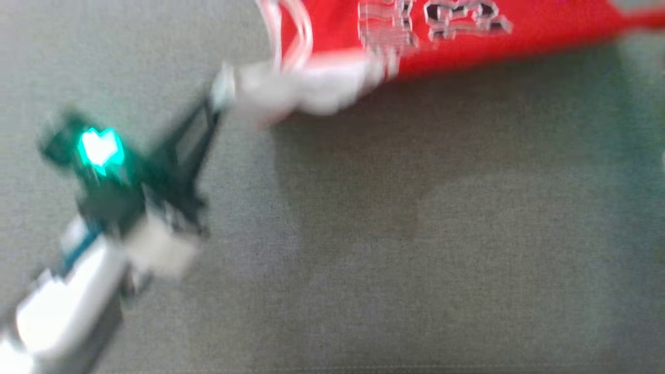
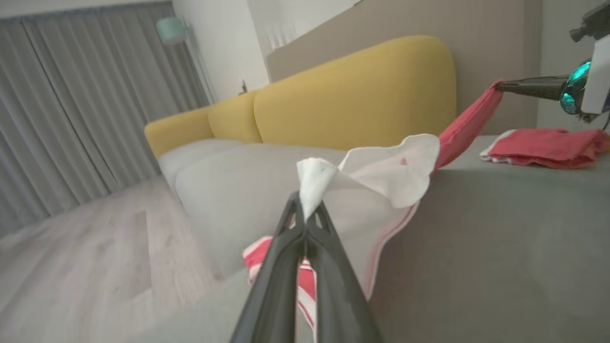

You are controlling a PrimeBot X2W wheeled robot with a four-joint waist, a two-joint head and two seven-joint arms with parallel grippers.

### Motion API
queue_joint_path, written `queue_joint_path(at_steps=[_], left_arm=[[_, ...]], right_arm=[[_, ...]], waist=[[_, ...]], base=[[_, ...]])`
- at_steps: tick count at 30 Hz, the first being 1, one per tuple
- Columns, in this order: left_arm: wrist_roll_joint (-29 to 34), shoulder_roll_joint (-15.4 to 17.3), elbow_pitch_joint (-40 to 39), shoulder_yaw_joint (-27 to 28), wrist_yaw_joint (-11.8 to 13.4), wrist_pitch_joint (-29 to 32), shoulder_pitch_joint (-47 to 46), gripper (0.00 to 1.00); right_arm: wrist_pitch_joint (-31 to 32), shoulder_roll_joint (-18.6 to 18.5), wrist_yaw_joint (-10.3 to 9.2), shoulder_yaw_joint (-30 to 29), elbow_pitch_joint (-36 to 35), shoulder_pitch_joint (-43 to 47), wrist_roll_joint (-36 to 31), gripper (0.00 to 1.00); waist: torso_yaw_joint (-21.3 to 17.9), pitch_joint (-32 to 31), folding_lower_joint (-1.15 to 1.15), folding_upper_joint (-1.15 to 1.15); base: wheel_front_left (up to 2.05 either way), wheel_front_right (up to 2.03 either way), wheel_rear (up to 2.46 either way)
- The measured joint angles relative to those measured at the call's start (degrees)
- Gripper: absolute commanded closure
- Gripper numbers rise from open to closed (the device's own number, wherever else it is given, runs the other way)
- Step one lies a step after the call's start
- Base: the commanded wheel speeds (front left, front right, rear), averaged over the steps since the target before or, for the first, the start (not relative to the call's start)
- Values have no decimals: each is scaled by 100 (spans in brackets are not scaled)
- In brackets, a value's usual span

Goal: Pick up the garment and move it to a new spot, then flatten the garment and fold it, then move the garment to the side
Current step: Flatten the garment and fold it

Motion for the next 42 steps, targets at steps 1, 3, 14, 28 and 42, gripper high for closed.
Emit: queue_joint_path(at_steps=[1,3,14,28,42], left_arm=[[-36,47,-121,-10,51,0,349,100],[-48,137,-333,-42,154,1,1012,100],[-393,326,-918,-404,521,58,2928,100],[-523,-112,154,-211,19,267,804,100],[-116,-516,1858,-368,-399,180,-1146,77]], right_arm=[[0,63,0,-83,-82,287,0,100],[0,205,0,-275,-307,859,-15,100],[0,803,0,-840,-1212,3003,-152,100],[140,720,0,-434,-221,1408,-264,100],[48,675,0,408,1035,-178,-15,100]], waist=[[7,-68,-1,0],[15,-205,-1,0],[-20,-620,0,0],[-136,0,2,0],[-327,654,2,0]], base=[[0,0,0],[0,0,0],[0,0,0],[0,0,0],[0,0,0]])
